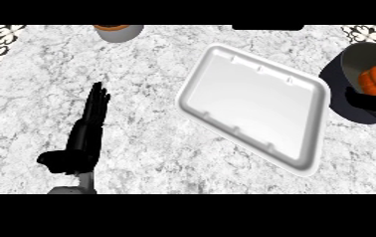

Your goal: Pick the squash from the tray and place it in the pot

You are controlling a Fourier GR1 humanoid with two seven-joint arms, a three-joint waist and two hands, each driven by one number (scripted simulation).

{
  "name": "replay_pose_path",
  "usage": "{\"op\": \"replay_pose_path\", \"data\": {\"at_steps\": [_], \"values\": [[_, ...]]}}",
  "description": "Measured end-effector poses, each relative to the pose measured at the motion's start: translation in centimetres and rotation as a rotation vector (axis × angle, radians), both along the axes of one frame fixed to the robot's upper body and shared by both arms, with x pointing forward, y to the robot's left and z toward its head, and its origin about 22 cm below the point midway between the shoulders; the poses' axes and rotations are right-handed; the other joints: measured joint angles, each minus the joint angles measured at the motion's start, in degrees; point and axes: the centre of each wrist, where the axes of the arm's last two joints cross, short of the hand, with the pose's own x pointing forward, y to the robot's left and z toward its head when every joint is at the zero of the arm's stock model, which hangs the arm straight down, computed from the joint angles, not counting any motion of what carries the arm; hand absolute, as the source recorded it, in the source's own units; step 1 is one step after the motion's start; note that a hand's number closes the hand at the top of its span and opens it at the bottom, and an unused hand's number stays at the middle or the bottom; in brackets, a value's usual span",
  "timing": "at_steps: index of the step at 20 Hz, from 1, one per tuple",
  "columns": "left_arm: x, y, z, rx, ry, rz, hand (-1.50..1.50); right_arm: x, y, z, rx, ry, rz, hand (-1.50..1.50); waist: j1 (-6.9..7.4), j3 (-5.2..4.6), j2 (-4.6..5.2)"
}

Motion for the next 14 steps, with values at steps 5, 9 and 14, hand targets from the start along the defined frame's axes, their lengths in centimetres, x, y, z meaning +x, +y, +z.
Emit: {"op": "replay_pose_path", "data": {"at_steps": [5,9,14], "values": [[0.0,-0.1,0.2,0.001,0.001,0.008,0.0,-0.9,-1.7,-1.7,0.1,0.056,-0.041,-1.5,-0.17,-0.46,-0.23],[-0.5,0.4,0.5,0.005,-0.001,0.006,0.0,-1.4,-2.5,-1.8,0.167,-0.1,0.004,-1.5,-0.27,-0.45,-0.26],[-0.8,0.3,0.1,0.0,0.004,0.014,0.0,-2.0,-2.7,-1.1,0.26,-0.446,0.027,-1.5,-0.73,0.17,-0.08]]}}
